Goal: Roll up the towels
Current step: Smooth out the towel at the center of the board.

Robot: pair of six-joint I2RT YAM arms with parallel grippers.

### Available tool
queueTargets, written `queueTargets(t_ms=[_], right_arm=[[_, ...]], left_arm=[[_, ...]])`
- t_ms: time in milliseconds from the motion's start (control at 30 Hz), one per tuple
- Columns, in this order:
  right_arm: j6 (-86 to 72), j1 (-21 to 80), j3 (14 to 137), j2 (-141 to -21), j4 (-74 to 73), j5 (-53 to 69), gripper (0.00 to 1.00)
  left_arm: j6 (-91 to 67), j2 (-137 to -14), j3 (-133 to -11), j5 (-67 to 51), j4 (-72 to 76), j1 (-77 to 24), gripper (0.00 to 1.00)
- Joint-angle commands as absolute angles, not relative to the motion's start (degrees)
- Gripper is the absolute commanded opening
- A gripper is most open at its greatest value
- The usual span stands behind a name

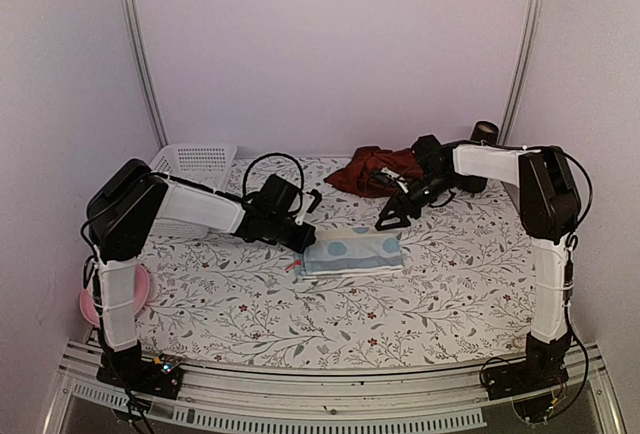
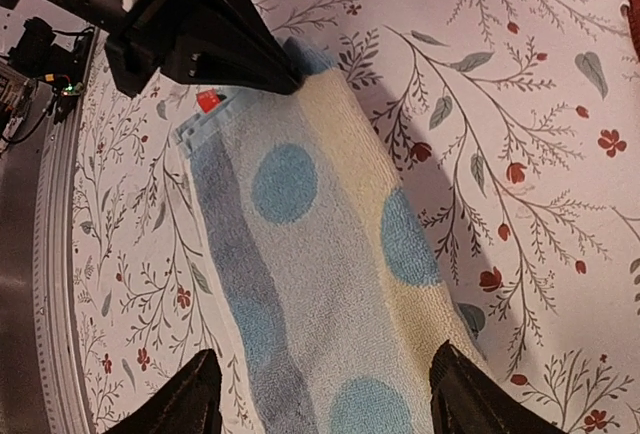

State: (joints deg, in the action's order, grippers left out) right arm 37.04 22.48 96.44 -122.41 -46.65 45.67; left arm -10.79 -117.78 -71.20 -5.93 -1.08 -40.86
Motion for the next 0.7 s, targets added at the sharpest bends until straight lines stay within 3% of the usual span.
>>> queueTargets(t_ms=[0,433,567,667], right_arm=[[34.3,22.3,94.5,-126.0,-45.1,42.7,0.71],[30.8,20.7,93.4,-130.2,-42.4,36.6,0.71],[33.0,20.9,93.2,-128.2,-44.9,37.4,0.71],[36.8,21.2,92.1,-124.6,-46.6,38.4,0.71]], left_arm=[[-10.8,-118.7,-70.2,-4.9,-0.4,-40.8,0.04],[-10.9,-119.4,-68.5,-3.3,-1.5,-40.8,0.04],[-10.3,-118.7,-69.1,-1.9,-1.9,-40.8,0.14],[-9.3,-117.0,-70.1,-0.5,-2.2,-40.7,0.30]])
